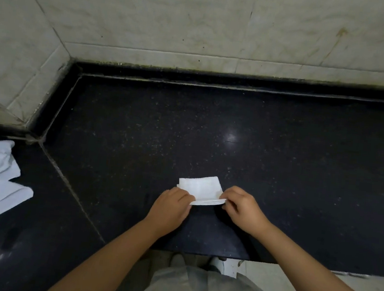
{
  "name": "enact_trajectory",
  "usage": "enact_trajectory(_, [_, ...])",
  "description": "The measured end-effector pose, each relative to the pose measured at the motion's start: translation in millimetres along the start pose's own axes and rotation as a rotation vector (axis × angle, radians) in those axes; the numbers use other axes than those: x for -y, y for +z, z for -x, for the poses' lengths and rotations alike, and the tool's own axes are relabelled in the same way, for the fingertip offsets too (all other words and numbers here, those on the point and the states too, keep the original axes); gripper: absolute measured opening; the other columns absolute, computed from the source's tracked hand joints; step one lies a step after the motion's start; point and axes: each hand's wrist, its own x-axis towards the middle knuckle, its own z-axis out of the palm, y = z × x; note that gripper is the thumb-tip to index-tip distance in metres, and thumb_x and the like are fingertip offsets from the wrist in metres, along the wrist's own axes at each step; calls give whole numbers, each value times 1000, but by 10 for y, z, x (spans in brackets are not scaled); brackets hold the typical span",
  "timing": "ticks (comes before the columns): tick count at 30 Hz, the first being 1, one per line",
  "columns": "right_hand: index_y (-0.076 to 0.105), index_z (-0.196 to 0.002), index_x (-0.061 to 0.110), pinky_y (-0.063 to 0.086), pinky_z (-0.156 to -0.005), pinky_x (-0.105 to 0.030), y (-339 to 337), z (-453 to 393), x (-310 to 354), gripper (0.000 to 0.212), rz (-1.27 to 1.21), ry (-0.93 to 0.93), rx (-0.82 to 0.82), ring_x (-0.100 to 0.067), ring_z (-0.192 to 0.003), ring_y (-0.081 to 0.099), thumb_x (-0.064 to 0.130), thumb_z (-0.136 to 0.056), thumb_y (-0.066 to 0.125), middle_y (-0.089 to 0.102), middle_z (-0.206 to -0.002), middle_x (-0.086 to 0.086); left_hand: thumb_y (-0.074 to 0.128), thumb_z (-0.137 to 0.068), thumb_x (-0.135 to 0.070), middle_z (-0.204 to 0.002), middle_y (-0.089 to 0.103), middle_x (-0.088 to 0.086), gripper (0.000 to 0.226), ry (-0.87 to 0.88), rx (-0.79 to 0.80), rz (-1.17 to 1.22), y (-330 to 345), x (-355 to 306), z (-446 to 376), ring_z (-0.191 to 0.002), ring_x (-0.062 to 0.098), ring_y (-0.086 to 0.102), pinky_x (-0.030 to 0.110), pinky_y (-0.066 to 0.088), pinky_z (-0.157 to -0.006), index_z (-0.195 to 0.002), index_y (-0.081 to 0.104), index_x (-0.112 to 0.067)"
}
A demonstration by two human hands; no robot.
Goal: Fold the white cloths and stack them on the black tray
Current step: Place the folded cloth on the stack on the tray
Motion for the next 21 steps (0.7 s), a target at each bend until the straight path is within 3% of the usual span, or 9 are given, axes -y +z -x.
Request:
enact_trajectory(2, [68,-84,-4,34,-76,7,-174,49,10,19,-19,11,-51,-3,-80,53,1,-74,52,62,-87,-15,43,-76,-25,-69,66,-4,28,78,-85,44,-130,-9,-198,-70,7,43,17,41,-56,-73,71,-17])
enact_trajectory(4, [66,-81,-3,35,-76,5,-379,107,-8,16,10,38,-116,-5,-83,49,3,-71,55,63,-86,-17,42,-78,-27,-68,63,-3,30,178,-98,13,-261,-78,-496,-66,8,48,18,45,-45,-72,70,-17])
enact_trajectory(9, [64,-80,-4,46,-68,-33,-882,562,-222,6,199,303,-454,-34,-78,62,-4,-73,64,62,-84,-22,40,-80,-28,-68,61,6,33,465,92,64,-379,-757,-1356,-51,20,62,23,47,-36,-78,68,-11])
enact_trajectory(10, [65,-81,-3,47,-67,-34,-1013,723,-308,7,225,357,-498,-36,-79,62,-3,-75,63,62,-84,-23,40,-82,-29,-71,61,8,34,504,144,73,-381,-989,-1493,-52,22,63,25,47,-37,-82,68,-9])
enact_trajectory(11, [66,-82,-3,47,-68,-34,-1157,914,-409,7,244,400,-528,-36,-79,63,-1,-75,64,63,-83,-23,41,-84,-29,-77,62,10,34,543,176,90,-377,-1247,-1617,-58,25,64,28,49,-42,-88,68,-8])
enact_trajectory(14, [70,-83,-1,51,-72,-36,-1626,1619,-725,9,289,497,-601,-36,-80,65,3,-75,68,66,-86,-21,48,-94,-22,-107,59,12,27,575,249,168,-273,-2119,-1904,-98,26,59,36,48,-80,-110,62,-7])
enact_trajectory(15, [71,-83,-1,52,-73,-39,-1790,1893,-827,10,297,527,-621,-35,-81,66,4,-75,69,67,-88,-21,50,-94,-19,-110,58,13,25,595,281,230,-222,-2446,-1970,-104,26,56,36,46,-88,-112,61,-6])
enact_trajectory(21, [69,-93,-1,41,-78,-33,-2824,3661,-1553,17,388,677,-666,-32,-91,57,11,-85,59,52,-86,-13,52,-92,-11,-107,63,13,22,787,278,366,132,-4661,-2309,-105,25,56,28,39,-88,-110,64,-5])
